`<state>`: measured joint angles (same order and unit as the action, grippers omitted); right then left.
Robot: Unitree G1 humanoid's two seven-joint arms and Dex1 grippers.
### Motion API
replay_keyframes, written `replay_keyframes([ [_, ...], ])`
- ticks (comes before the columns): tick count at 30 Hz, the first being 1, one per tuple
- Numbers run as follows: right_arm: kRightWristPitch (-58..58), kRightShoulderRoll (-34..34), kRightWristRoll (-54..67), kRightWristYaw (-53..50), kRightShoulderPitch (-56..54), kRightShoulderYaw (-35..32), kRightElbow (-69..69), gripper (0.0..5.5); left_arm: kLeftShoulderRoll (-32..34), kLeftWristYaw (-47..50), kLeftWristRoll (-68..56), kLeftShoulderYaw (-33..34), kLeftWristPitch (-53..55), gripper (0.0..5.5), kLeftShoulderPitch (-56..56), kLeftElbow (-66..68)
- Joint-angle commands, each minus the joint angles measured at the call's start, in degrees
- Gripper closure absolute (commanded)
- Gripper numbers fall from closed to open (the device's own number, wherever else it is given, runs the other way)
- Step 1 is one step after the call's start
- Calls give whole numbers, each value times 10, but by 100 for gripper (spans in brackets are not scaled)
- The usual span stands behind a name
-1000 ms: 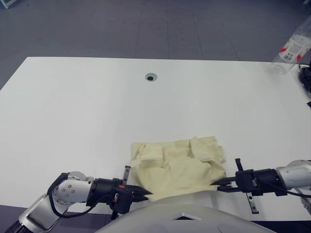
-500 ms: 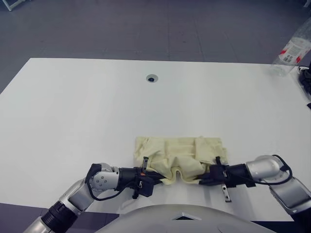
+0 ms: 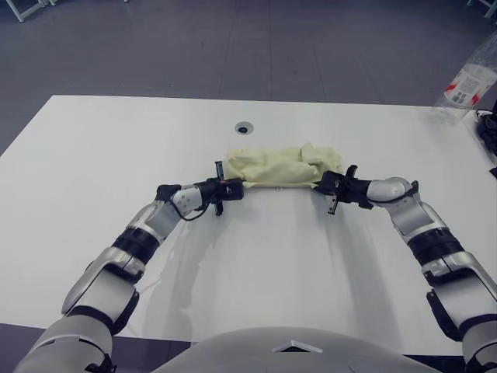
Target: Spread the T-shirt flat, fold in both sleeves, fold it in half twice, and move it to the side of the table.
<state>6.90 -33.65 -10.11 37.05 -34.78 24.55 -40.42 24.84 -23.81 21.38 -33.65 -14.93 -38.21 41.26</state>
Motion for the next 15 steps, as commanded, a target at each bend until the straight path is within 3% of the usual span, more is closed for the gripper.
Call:
replay_keyframes([
  [1,28,91,-110,-250,-180,26,-277,547,-100,186,54,14,48,550,-187,290],
  [5,120,75,-69,-237,-200,-25,-263,547,-71,218,6,78,-20,550,-236,291],
  [8,203,24,-42,-181,-171,-60,-203,547,-33,189,-2,102,-103,550,-240,269],
  [11,238,-95,14,-39,-53,-86,19,547,27,-50,-156,132,-230,550,-139,79],
  [13,218,-217,79,67,88,-104,218,547,137,-202,-243,85,-239,550,-15,-124],
  [15,187,-315,120,120,230,-141,363,547,260,-273,-274,56,-217,550,114,-285],
])
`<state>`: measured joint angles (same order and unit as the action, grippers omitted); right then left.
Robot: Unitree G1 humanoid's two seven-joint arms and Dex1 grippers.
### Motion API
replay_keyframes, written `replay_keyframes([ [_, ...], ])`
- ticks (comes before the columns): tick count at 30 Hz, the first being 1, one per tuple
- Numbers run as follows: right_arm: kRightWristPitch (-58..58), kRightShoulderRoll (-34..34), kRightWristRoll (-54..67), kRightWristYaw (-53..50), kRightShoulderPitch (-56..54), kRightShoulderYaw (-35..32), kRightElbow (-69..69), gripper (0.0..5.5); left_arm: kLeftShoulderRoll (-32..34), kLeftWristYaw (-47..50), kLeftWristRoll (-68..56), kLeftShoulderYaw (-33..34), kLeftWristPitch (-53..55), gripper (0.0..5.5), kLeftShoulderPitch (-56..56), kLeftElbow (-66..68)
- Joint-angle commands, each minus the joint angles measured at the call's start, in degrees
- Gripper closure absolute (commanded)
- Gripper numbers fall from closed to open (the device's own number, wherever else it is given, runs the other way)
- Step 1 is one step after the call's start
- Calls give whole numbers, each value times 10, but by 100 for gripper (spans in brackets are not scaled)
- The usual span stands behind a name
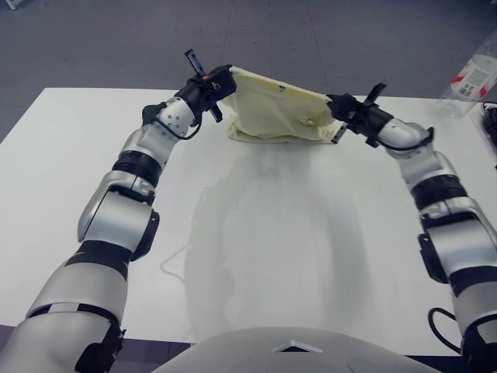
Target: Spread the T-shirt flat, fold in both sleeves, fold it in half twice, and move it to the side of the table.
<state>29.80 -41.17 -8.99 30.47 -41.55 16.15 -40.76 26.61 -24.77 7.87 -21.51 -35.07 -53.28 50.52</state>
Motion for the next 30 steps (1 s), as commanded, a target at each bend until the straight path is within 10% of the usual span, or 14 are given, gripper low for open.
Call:
replay_keyframes([
  [1,-53,-270,108,194,369,-81,417,547,295,-273,-138,-66,-3,550,333,-437],
  [13,-141,-263,0,264,858,-217,723,547,518,-239,-73,-23,74,550,777,-736],
  [30,-186,-213,-16,284,883,-256,784,547,462,-236,-29,46,172,550,840,-819],
])
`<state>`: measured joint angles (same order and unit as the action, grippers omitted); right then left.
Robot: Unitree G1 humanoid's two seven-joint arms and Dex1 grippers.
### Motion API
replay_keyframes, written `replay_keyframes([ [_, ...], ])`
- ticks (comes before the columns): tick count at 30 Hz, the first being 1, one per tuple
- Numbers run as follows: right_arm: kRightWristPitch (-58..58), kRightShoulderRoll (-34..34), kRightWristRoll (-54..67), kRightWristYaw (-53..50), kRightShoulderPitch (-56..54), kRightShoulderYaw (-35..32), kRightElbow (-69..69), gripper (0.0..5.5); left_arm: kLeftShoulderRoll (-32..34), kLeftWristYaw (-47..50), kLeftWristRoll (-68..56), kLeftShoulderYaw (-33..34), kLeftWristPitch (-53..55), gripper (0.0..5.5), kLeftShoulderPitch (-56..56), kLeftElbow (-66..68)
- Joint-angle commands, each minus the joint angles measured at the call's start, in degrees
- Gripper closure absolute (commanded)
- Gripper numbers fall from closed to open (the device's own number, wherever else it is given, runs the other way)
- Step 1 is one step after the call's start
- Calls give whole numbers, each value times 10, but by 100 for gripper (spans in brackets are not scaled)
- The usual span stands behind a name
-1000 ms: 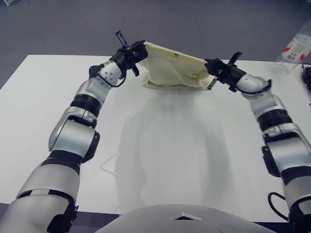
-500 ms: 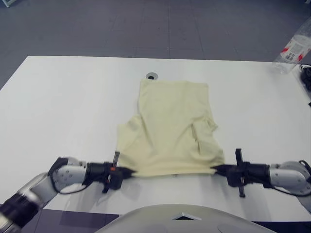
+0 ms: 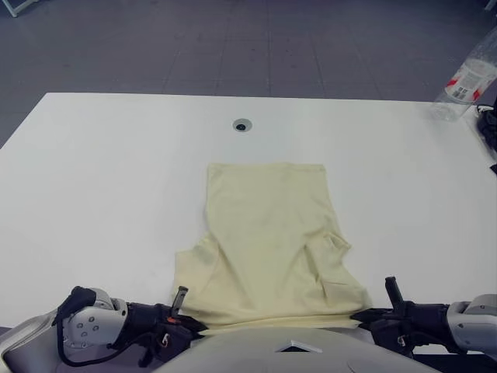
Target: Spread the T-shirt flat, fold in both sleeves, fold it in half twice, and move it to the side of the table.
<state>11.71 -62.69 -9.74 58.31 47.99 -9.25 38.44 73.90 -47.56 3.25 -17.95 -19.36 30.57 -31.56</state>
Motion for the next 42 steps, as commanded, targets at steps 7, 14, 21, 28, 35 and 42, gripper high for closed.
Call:
replay_keyframes([
  [7,-15,9,47,24,-20,-12,-6,447,-32,-28,-25,35,34,445,11,-22],
  [14,-39,10,154,67,-37,-64,-7,331,-27,-80,-147,79,19,324,40,-43],
  [21,-92,34,245,39,-161,-86,-41,215,-64,-119,-278,135,11,203,34,-46],
  [28,-135,82,166,-40,-295,27,-88,106,-192,-41,-262,125,82,89,-131,23],
  [35,-92,100,47,-53,-344,151,-166,11,-357,93,-110,50,182,10,-313,132],
  [42,-65,79,-3,-57,-342,173,-210,11,-472,178,16,-3,213,10,-463,298],
])
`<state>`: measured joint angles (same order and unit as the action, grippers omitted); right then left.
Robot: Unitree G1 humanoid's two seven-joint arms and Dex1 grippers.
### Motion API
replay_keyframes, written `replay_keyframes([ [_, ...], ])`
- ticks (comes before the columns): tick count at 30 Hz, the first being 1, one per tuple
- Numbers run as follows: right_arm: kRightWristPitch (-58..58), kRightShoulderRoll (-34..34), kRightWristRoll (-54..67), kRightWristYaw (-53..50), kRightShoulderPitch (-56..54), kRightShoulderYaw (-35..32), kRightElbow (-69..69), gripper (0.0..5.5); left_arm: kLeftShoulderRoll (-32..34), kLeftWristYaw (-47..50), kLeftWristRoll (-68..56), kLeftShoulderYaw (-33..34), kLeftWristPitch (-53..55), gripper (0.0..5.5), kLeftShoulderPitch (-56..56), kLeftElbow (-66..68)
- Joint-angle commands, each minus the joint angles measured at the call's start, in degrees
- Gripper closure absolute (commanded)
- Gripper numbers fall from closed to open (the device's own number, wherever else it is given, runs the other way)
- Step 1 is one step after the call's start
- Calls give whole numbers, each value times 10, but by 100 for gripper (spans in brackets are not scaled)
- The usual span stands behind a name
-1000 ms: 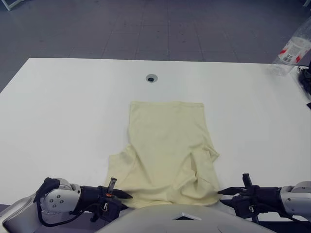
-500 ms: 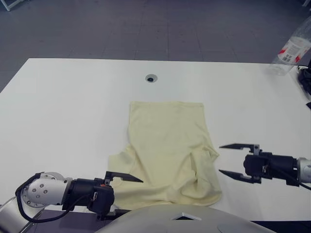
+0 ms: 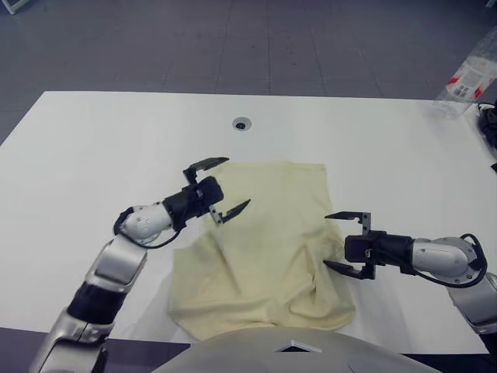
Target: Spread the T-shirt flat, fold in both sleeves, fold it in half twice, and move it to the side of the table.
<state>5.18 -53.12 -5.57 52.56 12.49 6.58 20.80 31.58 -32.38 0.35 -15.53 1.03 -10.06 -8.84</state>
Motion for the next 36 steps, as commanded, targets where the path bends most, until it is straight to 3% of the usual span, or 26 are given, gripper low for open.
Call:
replay_keyframes([
  [1,3,-18,-46,-1,13,16,-36,11,-63,35,62,-38,6,10,-72,92],
  [8,12,-27,-41,-2,21,11,-25,11,-116,60,148,-96,-39,10,-124,246],
  [18,4,-52,-15,-3,97,-57,-15,11,-98,111,216,-101,-101,10,-164,423],
  [27,28,-68,-31,-15,155,-82,-61,11,-98,127,222,-95,-130,10,-177,464],
  [36,38,-53,37,-19,192,-156,-76,11,-94,129,229,-98,-143,10,-178,474],
])
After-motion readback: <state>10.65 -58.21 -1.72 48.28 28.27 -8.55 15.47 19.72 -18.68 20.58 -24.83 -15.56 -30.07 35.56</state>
